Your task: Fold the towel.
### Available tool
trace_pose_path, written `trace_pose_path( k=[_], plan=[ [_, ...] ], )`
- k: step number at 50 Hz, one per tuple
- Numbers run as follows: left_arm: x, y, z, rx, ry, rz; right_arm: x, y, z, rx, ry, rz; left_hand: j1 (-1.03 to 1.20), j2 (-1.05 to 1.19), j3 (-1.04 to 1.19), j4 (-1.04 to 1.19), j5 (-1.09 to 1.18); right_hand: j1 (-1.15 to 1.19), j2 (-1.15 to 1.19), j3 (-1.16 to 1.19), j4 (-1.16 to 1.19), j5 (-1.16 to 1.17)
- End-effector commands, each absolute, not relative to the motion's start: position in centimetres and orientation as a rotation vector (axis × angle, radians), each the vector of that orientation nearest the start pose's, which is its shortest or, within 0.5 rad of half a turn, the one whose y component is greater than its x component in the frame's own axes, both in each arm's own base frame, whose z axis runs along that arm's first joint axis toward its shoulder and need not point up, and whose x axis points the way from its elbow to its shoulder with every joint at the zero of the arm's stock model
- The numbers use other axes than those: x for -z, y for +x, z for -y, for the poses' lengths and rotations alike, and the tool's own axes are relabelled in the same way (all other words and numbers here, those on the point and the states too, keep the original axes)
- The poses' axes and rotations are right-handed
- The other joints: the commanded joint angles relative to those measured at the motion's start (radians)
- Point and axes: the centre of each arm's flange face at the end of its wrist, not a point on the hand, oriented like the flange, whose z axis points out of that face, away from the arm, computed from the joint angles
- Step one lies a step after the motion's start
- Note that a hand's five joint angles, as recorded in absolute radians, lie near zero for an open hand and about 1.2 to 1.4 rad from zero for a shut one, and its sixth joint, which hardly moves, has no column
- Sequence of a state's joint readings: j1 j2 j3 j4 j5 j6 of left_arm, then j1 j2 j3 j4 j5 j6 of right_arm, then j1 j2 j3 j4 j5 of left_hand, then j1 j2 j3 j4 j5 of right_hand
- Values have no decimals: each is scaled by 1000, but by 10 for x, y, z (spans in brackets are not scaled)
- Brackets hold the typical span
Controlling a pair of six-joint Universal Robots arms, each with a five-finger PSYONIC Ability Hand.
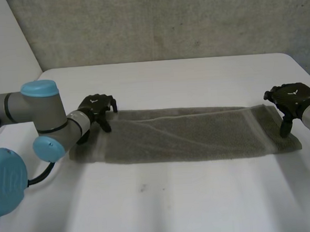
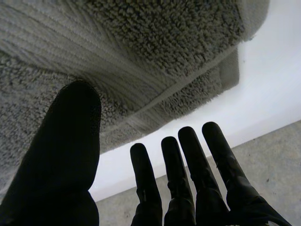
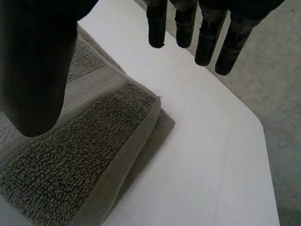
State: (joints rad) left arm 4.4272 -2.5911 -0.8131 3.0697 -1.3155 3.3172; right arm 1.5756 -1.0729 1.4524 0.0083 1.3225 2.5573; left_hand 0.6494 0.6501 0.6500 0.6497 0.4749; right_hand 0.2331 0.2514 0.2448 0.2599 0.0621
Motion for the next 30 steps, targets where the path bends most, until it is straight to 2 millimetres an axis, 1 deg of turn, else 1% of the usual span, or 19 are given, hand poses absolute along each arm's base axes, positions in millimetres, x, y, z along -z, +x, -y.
trace_pose_path(
  k=[1, 2, 3, 5, 6, 7, 8, 9, 10, 18, 19, 20, 21, 22, 23, 25, 27, 28, 30],
  plan=[
    [-110, -282, 412, 1968, 885, -2638, -171, 155, 366, 1821, -996, -2514, 256, 256, 256, 256, 256, -59, -77, -70, -85, -62],
    [-110, -282, 413, 1970, 883, -2636, -172, 155, 366, 1823, -997, -2512, 338, 338, 338, 338, 338, -59, -77, -70, -85, -62],
    [-110, -282, 413, 1970, 883, -2636, -172, 155, 366, 1823, -997, -2512, 339, 338, 339, 339, 339, -59, -77, -70, -85, -62],
    [-110, -282, 414, 1974, 882, -2633, -170, 155, 366, 1819, -997, -2514, 512, 511, 511, 511, 512, -59, -77, -70, -85, -62],
    [-110, -282, 414, 1974, 882, -2633, -170, 155, 366, 1819, -997, -2514, 512, 512, 512, 512, 512, -59, -77, -70, -85, -62],
    [-108, -282, 413, 1969, 881, -2635, -170, 155, 366, 1819, -997, -2514, 605, 605, 605, 605, 605, -59, -77, -70, -85, -62],
    [-108, -282, 413, 1969, 881, -2635, -170, 155, 366, 1819, -997, -2514, 606, 606, 606, 606, 606, -59, -77, -70, -85, -62],
    [-108, -282, 414, 1967, 881, -2631, -171, 155, 366, 1821, -997, -2513, 711, 710, 710, 711, 711, -59, -77, -70, -85, -62],
    [-107, -283, 413, 1967, 882, -2630, -171, 155, 366, 1821, -997, -2513, 746, 746, 746, 746, 746, -59, -77, -70, -85, -62],
    [-104, -283, 413, 1957, 892, -2634, -171, 155, 367, 1824, -999, -2512, 747, 746, 746, 747, 747, -59, -77, -70, -85, -62],
    [-105, -283, 412, 1957, 893, -2635, -171, 155, 367, 1824, -999, -2512, 486, 485, 485, 485, 486, -59, -77, -70, -85, -62],
    [-105, -283, 412, 1957, 893, -2635, -171, 155, 367, 1824, -999, -2512, 483, 482, 482, 483, 483, -59, -77, -70, -85, -62],
    [-107, -284, 412, 1960, 896, -2634, -170, 155, 367, 1821, -999, -2513, 108, 107, 108, 108, 108, -59, -77, -70, -85, -62],
    [-107, -284, 412, 1960, 896, -2634, -170, 155, 367, 1821, -999, -2513, 104, 104, 104, 104, 104, -59, -77, -70, -85, -62],
    [-108, -283, 410, 1951, 896, -2640, -171, 155, 368, 1826, -999, -2511, -21, -21, -21, -21, -21, -59, -77, -70, -85, -62],
    [-111, -284, 408, 1941, 899, -2648, -171, 155, 368, 1826, -1002, -2510, -16, -17, -17, -16, -16, -59, -77, -70, -85, -62],
    [-119, -283, 406, 1924, 898, -2662, -169, 155, 368, 1819, -1013, -2514, 10, 10, 10, 10, 10, -59, -77, -70, -85, -62],
    [-119, -283, 406, 1924, 898, -2662, -168, 155, 368, 1819, -1013, -2514, 10, 10, 10, 10, 10, -59, -77, -70, -85, -62],
    [-122, -283, 405, 1921, 896, -2663, -168, 155, 368, 1822, -1041, -2516, 121, 121, 121, 121, 121, -59, -77, -70, -85, -62]
  ],
)
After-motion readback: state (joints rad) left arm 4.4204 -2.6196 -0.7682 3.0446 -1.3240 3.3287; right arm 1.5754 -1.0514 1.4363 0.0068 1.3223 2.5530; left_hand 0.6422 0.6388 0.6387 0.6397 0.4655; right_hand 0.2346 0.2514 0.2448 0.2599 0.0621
